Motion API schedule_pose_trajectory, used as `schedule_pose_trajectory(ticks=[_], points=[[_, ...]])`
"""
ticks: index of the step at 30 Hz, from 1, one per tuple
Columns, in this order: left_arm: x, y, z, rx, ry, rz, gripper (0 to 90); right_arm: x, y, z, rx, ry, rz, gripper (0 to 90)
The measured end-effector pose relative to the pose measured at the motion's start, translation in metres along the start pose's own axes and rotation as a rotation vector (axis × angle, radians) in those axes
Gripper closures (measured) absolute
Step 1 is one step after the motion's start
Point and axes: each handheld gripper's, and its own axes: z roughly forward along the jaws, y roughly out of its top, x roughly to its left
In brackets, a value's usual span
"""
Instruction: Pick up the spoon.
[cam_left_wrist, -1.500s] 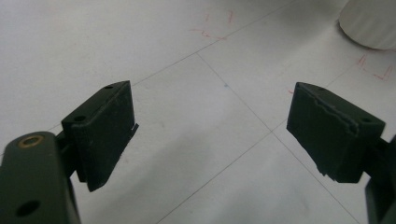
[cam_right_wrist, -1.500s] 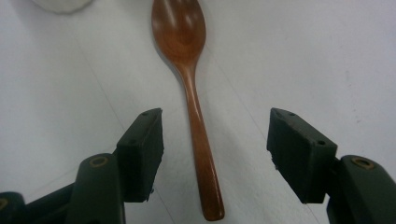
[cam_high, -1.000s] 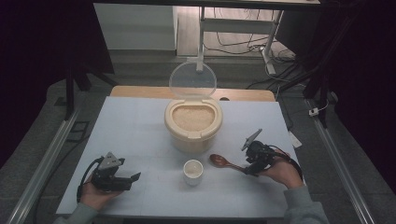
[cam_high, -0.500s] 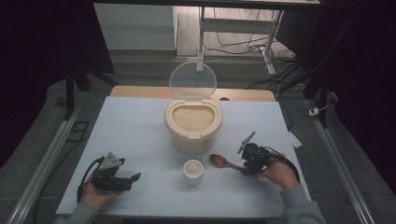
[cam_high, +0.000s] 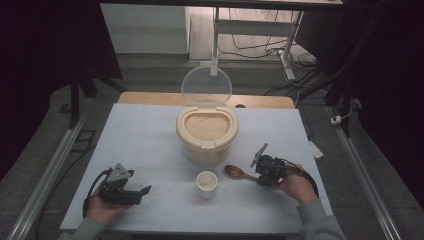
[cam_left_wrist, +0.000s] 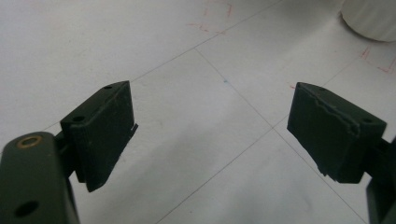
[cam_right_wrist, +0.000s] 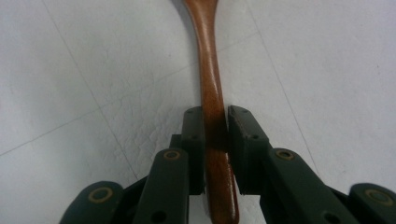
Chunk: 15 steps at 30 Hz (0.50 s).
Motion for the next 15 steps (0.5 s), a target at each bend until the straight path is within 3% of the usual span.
schedule_pose_trajectory(ticks=[15], points=[[0.0012,-0.0005,-0.0002,-0.001,-0.001,0.0,14.6,0.0003,-0.0043,-0.0024,-0.038,-0.009,-0.035,78.0]])
